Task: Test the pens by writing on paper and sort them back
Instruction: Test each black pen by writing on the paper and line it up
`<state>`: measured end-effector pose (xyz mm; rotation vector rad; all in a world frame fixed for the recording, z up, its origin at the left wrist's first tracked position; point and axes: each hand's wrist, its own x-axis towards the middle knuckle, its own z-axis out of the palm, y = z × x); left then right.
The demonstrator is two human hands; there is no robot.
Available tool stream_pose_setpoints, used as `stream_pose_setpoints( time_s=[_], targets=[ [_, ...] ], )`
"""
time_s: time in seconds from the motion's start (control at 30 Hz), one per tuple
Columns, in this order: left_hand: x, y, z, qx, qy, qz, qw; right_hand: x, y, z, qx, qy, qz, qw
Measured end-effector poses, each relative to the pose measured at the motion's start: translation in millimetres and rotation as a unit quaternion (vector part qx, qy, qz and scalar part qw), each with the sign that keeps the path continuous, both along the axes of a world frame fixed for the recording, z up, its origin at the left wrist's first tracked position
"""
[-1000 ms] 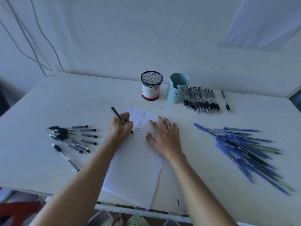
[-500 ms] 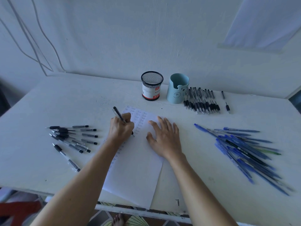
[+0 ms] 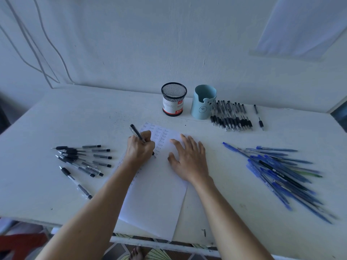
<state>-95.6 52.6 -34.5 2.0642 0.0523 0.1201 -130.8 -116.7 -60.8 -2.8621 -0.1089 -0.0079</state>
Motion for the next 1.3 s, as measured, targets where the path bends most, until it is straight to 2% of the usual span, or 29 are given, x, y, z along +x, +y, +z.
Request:
stream_pose_setpoints(
  time_s=[0.07, 0.13, 0.23, 0.37, 0.63, 0.87, 0.9, 0.97, 1.03, 1.07, 1.2, 1.3],
  targets=[
    [2.2, 1.4, -1.3, -0.023, 0.01, 0.008, 1.0, -0.4, 0.2, -0.5, -0.002, -0.008, 0.0, 1.0],
    [4.6, 7.3, -3.3, -0.117, 0.022, 0.013, 0.993, -0.3, -0.1, -1.3, -0.001, -0.01, 0.0, 1.0],
    [9.8, 18.7, -5.1, -0.27, 0.024, 0.029, 0.962, 0.1, -0.9, -1.2, 0.002, -0.001, 0.0, 1.0],
    [15.7, 20.6, -6.3, -0.309, 0.024, 0.041, 0.95, 0.6, -1.0, -0.7, -0.003, 0.002, 0.001, 1.0],
    [17.5, 19.1, -14.4, -0.213, -0.013, -0.008, 0.977, -0.5, -0.4, -0.3, 0.008, -0.002, 0.002, 1.0],
    [17.2, 14.6, -11.8, -0.14, 0.011, -0.03, 0.99, -1.8, -0.3, 2.5, 0.044, -0.022, -0.011, 0.999],
    [17.4, 12.2, -7.8, -0.1, 0.026, -0.04, 0.994, -1.8, 0.2, 1.5, 0.045, -0.032, -0.012, 0.998],
    [19.0, 6.1, -2.1, 0.052, 0.048, -0.07, 0.995, -1.3, 0.6, -0.4, 0.048, -0.044, -0.016, 0.998],
    [19.2, -4.1, 0.1, 0.191, 0.056, -0.097, 0.975, -1.2, -0.4, -1.2, 0.049, -0.046, -0.02, 0.997],
    [18.9, -9.4, 0.0, 0.229, 0.055, -0.102, 0.967, -1.5, -1.0, -1.1, 0.049, -0.047, -0.02, 0.997],
    [18.5, -19.3, 0.9, 0.267, 0.062, -0.1, 0.957, -1.9, -2.0, -1.0, 0.053, -0.048, -0.015, 0.997],
    [23.5, -14.0, 1.7, 0.268, 0.042, -0.056, 0.961, -1.7, -2.3, 1.1, 0.054, -0.035, -0.016, 0.998]
  ],
)
